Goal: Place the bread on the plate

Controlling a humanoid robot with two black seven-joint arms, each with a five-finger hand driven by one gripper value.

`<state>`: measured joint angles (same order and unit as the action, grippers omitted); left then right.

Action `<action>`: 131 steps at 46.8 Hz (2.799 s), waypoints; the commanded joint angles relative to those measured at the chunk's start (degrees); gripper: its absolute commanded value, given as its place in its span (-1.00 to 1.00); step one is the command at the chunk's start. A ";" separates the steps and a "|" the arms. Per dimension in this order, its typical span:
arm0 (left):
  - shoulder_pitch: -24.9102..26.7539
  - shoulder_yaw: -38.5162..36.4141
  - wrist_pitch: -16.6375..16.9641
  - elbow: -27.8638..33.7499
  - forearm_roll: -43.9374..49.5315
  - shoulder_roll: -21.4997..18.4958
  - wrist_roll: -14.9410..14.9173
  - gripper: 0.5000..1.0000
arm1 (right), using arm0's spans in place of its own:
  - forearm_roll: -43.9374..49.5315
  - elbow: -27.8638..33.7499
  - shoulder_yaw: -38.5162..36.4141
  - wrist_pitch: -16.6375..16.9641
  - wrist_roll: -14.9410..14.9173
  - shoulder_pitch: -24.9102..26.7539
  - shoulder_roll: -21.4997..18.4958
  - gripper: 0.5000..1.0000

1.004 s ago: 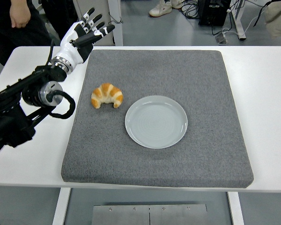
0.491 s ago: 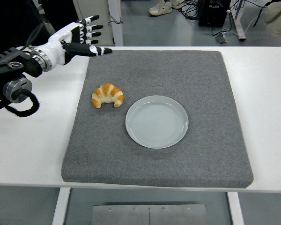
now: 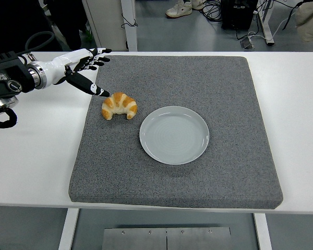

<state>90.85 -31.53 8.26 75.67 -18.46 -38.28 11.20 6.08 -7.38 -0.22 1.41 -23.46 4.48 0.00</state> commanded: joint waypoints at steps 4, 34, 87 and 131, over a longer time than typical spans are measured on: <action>-1.64 0.06 0.53 -0.61 -2.11 0.66 0.13 0.83 | -0.02 0.00 -0.04 -0.01 -0.01 0.00 0.00 1.00; -14.12 4.90 3.08 -17.22 -5.71 12.79 3.74 0.83 | 0.07 0.09 -0.04 -0.01 -0.01 0.09 0.00 1.00; -19.31 4.81 3.16 -26.36 -8.44 19.48 7.69 0.14 | -0.02 0.09 -0.13 -0.09 -0.01 0.18 0.00 1.00; -13.60 4.72 2.20 -29.00 -13.27 18.07 13.58 -1.00 | 0.07 0.09 -0.04 -0.09 -0.01 0.00 0.00 1.00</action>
<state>75.86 -26.81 10.85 46.64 -31.75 -19.75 24.79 6.12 -7.29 -0.26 1.33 -23.46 4.44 0.00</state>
